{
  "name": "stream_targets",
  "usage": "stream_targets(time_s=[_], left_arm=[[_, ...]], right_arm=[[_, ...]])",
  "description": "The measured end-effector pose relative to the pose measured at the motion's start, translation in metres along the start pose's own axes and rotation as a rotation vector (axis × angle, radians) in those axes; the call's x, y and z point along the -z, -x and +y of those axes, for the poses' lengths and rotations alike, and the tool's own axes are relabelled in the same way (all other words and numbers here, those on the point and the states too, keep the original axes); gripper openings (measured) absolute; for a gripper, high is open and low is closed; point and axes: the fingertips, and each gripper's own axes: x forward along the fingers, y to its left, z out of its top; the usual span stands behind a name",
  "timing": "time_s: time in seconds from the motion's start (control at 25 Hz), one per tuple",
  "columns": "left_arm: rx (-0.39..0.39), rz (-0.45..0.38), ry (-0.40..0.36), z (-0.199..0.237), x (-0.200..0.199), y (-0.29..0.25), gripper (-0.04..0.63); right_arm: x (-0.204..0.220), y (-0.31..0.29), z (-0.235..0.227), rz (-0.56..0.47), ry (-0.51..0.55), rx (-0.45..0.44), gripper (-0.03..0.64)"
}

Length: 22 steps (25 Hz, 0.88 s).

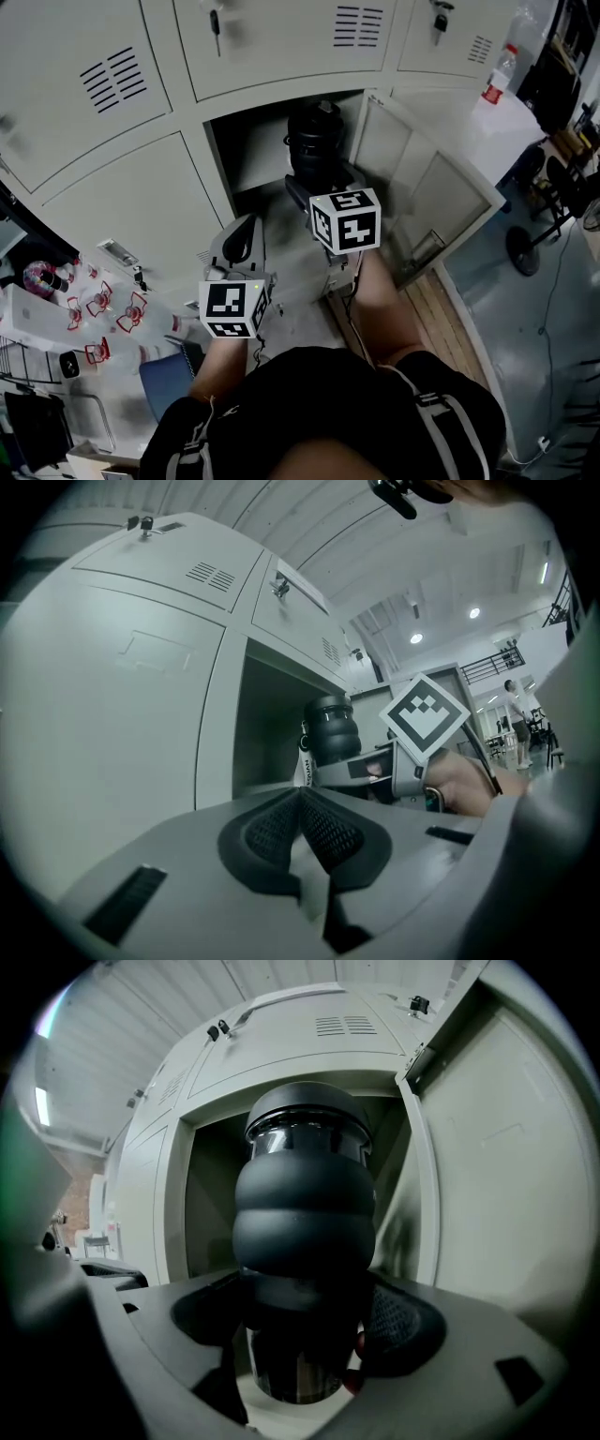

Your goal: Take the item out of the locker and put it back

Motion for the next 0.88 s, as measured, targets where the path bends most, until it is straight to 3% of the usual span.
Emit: stream_targets(time_s=[0.6, 0.88], left_arm=[[0.003, 0.021, 0.013, -0.005, 0.011, -0.010, 0.012], [0.003, 0.034, 0.011, -0.004, 0.017, -0.016, 0.012]], right_arm=[[0.071, 0.028, 0.005, -0.024, 0.040, -0.010, 0.391], [0.090, 0.031, -0.001, -0.001, -0.024, -0.032, 0.391]])
